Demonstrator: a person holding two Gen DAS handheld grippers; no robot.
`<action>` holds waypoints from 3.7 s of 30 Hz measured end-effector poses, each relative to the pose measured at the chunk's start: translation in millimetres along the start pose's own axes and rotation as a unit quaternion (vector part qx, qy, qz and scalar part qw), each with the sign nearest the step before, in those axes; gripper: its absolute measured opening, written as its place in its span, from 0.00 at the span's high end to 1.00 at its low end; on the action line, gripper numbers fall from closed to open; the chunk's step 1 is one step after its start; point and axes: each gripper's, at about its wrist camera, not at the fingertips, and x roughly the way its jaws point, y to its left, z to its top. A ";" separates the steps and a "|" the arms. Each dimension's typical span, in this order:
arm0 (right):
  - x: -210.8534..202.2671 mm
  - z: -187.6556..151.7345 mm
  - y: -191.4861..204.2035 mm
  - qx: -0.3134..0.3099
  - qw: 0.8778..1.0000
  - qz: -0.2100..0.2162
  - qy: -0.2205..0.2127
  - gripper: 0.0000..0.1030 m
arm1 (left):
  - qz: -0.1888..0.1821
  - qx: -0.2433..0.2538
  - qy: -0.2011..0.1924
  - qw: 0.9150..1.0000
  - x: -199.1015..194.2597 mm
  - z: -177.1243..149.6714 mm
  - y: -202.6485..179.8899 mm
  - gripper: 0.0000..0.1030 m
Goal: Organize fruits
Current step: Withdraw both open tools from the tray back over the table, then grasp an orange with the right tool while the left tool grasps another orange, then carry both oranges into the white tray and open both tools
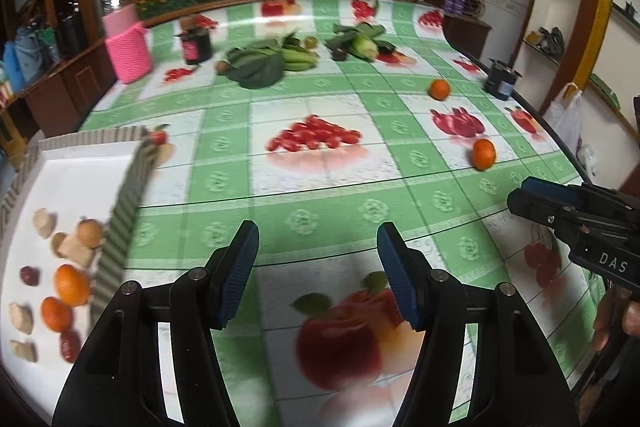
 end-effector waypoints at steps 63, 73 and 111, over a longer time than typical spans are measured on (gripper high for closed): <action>48.4 38.3 -58.9 0.020 0.998 0.054 -0.029 0.69 | -0.060 -0.006 0.049 0.997 65.3 76.4 -22.7 0.71; 39.0 29.5 42.7 -0.044 0.993 0.110 -0.019 0.70 | -0.055 -0.045 0.026 0.997 -24.5 17.7 31.2 0.71; 77.5 -6.8 317.3 -0.234 0.938 0.248 0.065 0.70 | 0.107 -0.172 0.023 0.979 -101.7 -116.4 227.2 0.70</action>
